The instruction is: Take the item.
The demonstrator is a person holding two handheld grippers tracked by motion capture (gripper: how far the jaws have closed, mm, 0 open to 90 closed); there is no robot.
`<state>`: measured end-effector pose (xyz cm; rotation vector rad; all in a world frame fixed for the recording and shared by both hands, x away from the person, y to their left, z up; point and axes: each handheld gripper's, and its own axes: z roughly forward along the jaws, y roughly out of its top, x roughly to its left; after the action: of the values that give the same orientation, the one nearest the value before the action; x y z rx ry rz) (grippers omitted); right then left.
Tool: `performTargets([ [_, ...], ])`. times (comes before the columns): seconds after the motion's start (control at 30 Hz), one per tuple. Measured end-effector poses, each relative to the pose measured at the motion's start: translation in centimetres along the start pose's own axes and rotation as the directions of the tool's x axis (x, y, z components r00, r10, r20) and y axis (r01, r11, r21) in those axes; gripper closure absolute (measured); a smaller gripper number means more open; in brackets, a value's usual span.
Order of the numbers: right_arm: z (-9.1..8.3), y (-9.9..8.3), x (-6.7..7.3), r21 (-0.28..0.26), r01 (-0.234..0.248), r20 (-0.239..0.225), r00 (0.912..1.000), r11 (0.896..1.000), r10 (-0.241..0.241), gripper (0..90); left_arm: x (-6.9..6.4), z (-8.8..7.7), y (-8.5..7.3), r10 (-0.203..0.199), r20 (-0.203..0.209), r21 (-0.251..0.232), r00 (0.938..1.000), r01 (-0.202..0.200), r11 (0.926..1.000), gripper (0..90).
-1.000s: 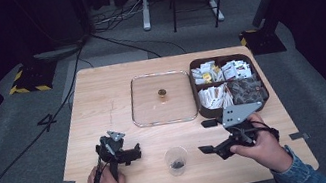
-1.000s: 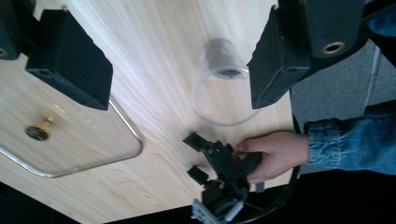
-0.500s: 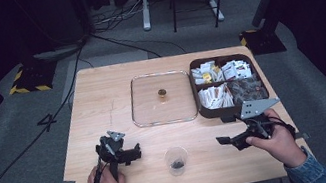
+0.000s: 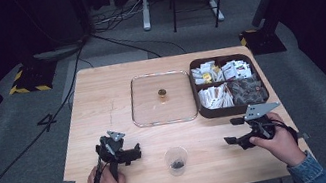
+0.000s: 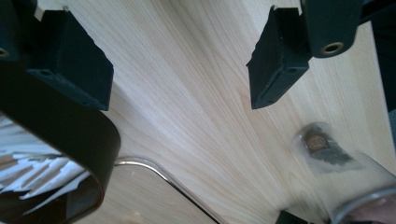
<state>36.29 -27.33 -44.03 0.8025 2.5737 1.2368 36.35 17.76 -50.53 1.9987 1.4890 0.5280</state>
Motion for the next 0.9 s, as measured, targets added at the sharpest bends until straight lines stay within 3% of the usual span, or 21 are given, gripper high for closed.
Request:
performTargets([
  [0.5, 2.4, -3.2, -0.4, 0.052, -0.039, 0.028, 0.9989, 0.998, 0.038, 19.9, 0.0, 0.0, 0.0, 0.0, 0.0, 0.0, 1.0, 0.0, 1.0, 0.0],
  [0.83, 3.3, -4.8, -0.4, 0.091, 0.008, 0.102, 0.9946, 0.996, -0.017, 17.2, 0.0, 0.0, 0.0, 0.001, 0.0, 0.001, 1.0, -0.001, 1.0, 0.0],
  [0.9, 3.5, -5.1, -0.4, 0.071, 0.003, 0.105, 0.9944, 0.997, -0.01, 14.5, 0.0, 0.0, 0.0, 0.0, 0.0, 0.0, 1.0, 0.0, 1.0, 0.0],
])
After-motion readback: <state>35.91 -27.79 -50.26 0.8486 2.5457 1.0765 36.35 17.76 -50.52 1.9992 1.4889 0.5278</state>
